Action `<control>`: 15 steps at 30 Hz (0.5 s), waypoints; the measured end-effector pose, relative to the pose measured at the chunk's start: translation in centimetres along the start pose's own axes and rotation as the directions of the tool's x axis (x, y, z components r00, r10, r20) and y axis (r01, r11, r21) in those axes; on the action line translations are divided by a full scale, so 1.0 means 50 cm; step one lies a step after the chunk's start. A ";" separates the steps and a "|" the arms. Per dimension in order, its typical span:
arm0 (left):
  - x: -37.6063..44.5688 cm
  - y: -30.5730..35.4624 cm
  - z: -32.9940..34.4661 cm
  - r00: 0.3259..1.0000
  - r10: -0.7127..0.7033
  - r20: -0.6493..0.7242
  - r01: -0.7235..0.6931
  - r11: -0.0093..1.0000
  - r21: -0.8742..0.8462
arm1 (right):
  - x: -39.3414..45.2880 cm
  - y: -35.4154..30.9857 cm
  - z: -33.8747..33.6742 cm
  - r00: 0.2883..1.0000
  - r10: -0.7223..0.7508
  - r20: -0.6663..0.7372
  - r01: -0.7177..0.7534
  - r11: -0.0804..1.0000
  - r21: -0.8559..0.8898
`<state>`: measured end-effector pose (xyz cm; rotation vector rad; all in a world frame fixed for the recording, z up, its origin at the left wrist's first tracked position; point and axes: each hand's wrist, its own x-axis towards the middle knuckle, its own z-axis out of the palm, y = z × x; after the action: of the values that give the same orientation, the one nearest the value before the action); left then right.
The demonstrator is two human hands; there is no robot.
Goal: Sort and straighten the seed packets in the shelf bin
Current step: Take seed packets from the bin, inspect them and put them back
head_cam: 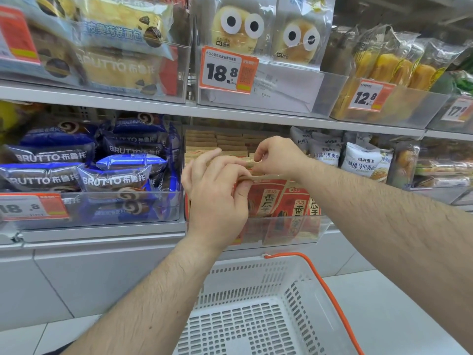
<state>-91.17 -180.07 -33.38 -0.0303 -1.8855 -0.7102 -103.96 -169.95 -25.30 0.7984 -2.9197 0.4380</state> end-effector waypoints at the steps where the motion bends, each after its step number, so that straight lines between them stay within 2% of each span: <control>1: 0.001 0.000 -0.002 1.000 0.023 -0.008 -0.024 0.999 -0.048 | -0.001 0.003 -0.004 1.000 0.004 -0.003 -0.003 0.998 0.065; 4: -0.002 0.008 -0.005 1.000 0.009 -0.007 -0.010 0.982 -0.191 | -0.011 0.011 -0.018 0.997 0.036 -0.070 -0.015 0.959 0.282; 8: 0.001 0.023 -0.012 0.996 -0.074 -0.049 0.054 0.943 -0.327 | -0.046 0.009 -0.042 0.991 0.075 -0.108 -0.004 0.836 0.549; 10: 0.007 0.036 -0.021 0.980 -0.190 -0.053 0.149 0.891 -0.430 | -0.067 0.007 -0.053 0.991 0.106 -0.087 -0.013 0.704 0.710; 13: 0.021 0.059 -0.031 0.898 -0.433 -0.078 0.307 0.745 -0.593 | -0.102 0.010 -0.065 1.000 0.019 0.001 -0.008 0.377 0.926; 15: 0.029 0.067 -0.037 0.860 -0.507 -0.055 0.360 0.679 -0.639 | -0.132 0.010 -0.067 0.998 -0.070 0.000 0.023 0.321 0.947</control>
<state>-89.12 -178.65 -30.12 0.0956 -1.3669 -1.5815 -98.53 -165.35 -23.24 0.9153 -2.3566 2.2863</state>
